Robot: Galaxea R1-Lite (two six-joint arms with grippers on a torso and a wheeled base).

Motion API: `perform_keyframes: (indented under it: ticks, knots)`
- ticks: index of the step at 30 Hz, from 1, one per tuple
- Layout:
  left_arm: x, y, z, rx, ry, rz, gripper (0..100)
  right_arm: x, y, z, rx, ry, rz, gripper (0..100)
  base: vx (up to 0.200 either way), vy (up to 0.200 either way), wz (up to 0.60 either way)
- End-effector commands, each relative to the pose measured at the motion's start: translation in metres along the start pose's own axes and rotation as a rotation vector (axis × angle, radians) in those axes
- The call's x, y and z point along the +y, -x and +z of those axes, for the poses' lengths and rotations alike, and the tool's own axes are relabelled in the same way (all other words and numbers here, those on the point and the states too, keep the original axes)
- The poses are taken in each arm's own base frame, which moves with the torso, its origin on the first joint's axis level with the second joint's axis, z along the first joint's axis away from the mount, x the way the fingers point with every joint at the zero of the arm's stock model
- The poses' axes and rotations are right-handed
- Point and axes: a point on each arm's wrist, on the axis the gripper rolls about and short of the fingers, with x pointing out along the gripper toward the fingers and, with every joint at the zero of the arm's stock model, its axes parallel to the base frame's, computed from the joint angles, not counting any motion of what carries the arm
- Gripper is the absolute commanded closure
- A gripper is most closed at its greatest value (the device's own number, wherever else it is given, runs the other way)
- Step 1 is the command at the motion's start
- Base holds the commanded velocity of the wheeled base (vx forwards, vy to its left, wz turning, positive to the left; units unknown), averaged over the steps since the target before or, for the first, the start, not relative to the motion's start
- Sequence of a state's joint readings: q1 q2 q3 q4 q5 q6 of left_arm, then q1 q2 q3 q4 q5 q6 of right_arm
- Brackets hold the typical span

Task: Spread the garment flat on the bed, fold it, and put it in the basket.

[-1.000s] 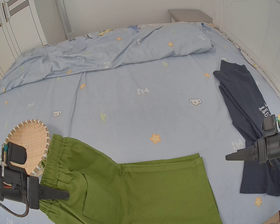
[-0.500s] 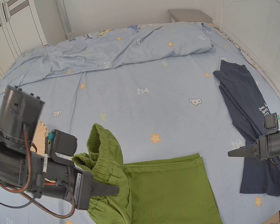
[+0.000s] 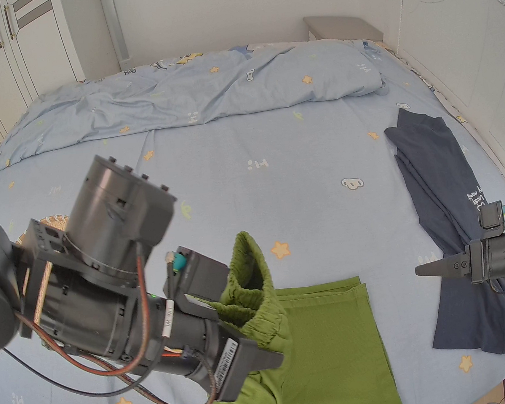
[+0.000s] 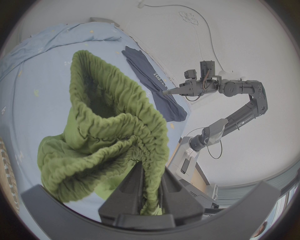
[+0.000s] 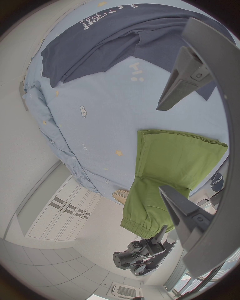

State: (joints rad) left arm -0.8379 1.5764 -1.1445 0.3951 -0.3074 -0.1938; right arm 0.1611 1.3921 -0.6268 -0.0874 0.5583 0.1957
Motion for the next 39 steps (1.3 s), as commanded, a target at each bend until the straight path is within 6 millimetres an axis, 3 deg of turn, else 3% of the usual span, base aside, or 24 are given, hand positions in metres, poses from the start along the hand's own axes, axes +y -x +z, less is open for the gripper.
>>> perform_keyframes:
  ticks: [1, 6, 18, 27, 28, 39]
  knots:
    - [0.000, -0.027, 0.001, 0.058, -0.012, -0.009, 100, -0.003, -0.001, -0.001, 0.000, -0.007, -0.006, 0, 0.000, 0.000, 0.00]
    - [-0.007, -0.036, 0.009, 0.047, -0.045, -0.027, 100, -0.003, -0.002, -0.001, 0.003, -0.009, -0.007, 0, 0.000, 0.000, 0.00]
    - [-0.018, -0.046, 0.006, 0.072, -0.088, -0.055, 100, -0.009, -0.008, -0.001, 0.023, -0.029, -0.017, 0, 0.000, 0.000, 0.00]
    - [-0.026, -0.067, 0.003, 0.087, -0.114, -0.079, 100, -0.009, -0.008, -0.001, 0.024, -0.030, -0.018, 0, 0.000, 0.000, 0.00]
    - [-0.026, -0.067, 0.003, 0.086, -0.115, -0.079, 0, -0.009, -0.008, -0.001, 0.024, -0.030, -0.018, 0, 0.000, 0.000, 0.00]
    - [-0.031, -0.085, 0.001, -0.010, -0.126, -0.110, 0, -0.009, -0.008, -0.001, 0.023, -0.029, -0.017, 0, 0.000, 0.000, 0.00]
